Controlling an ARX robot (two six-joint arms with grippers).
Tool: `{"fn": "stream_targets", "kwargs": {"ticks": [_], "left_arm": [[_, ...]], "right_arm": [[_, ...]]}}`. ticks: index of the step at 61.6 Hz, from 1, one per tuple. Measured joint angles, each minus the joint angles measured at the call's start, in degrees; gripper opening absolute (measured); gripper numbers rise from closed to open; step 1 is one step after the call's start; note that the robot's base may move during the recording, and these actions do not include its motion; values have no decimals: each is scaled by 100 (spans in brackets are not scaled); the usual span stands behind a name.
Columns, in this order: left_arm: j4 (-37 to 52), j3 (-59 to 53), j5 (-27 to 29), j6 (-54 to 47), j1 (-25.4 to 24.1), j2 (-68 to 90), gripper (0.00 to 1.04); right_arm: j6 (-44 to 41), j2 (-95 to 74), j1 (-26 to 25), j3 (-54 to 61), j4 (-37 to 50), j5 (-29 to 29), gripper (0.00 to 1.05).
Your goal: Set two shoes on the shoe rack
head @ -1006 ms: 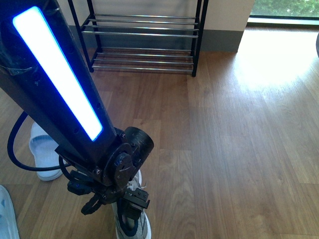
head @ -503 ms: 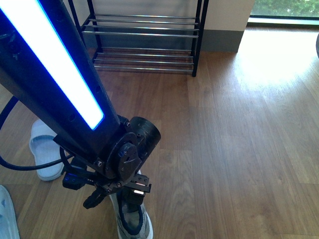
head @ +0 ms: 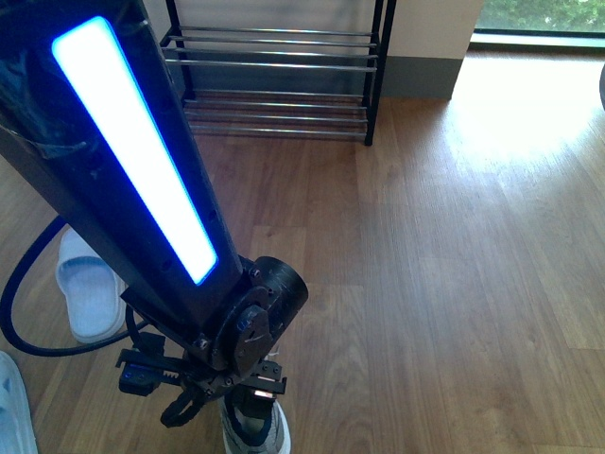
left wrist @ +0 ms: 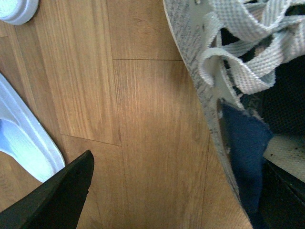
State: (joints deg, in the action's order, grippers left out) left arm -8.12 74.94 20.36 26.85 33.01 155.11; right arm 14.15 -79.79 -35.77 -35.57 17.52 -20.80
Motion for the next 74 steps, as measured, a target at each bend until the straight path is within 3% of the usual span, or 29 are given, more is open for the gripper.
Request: {"fn": "stream_targets", "kwargs": {"ticks": [16, 50, 74], "left_arm": [[-354, 422, 258, 258, 111, 431, 93], [-337, 479, 516, 481, 105, 549, 1], [457, -284, 533, 649, -129, -472, 2]], "right_arm": [[0, 0, 0, 0, 0, 0, 1], [0, 0, 0, 0, 0, 0, 1], [0, 0, 0, 0, 0, 0, 1]]}}
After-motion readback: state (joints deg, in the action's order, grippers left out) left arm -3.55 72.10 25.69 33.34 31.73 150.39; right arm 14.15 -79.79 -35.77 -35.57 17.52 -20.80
